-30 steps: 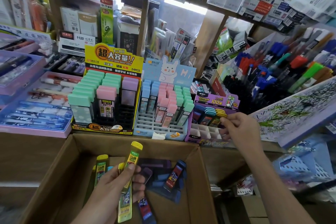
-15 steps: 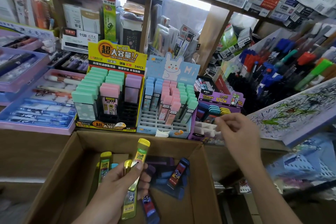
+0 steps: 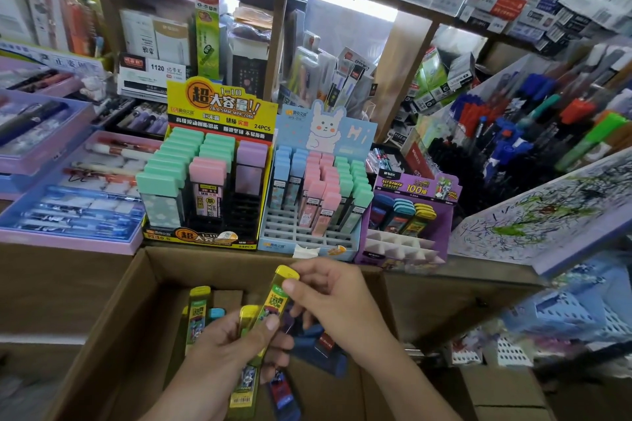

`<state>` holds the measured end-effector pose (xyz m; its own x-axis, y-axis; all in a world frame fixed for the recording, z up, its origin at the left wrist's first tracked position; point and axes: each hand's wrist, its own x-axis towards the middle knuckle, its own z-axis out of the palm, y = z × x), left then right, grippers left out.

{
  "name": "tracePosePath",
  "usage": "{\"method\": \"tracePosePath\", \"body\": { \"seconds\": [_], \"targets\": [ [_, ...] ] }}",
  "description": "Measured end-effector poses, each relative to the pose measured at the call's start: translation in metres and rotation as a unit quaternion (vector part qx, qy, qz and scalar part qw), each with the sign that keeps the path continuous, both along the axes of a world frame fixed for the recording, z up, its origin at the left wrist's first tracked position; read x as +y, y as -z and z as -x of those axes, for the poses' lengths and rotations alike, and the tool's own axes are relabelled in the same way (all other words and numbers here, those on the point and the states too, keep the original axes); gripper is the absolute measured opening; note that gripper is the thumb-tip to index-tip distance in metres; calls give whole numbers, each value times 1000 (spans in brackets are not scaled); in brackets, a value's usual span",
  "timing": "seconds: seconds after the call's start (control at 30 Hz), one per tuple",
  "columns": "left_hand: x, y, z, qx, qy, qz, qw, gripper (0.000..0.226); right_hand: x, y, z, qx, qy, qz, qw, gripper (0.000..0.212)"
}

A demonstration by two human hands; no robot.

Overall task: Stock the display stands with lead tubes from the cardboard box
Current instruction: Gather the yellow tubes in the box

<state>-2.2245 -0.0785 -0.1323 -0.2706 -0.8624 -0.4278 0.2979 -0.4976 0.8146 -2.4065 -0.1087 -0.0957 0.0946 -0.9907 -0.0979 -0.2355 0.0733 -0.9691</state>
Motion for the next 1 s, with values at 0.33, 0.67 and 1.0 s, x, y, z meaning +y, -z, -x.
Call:
{"method": "tracePosePath", "body": {
  "seconds": [0.33, 0.67, 1.0],
  "targets": [
    [-1, 1, 3, 39, -36, -43, 998, 28, -2, -16, 37, -26, 81, 44, 995, 9],
    [-3, -1, 5, 56, -86, -85, 991, 20, -3, -65, 128, 62, 220, 169, 959, 14],
    [-4, 0, 4, 46, -98, -105, 989, 22, -20, -70, 171, 174, 252, 226, 925, 16]
  ]
}}
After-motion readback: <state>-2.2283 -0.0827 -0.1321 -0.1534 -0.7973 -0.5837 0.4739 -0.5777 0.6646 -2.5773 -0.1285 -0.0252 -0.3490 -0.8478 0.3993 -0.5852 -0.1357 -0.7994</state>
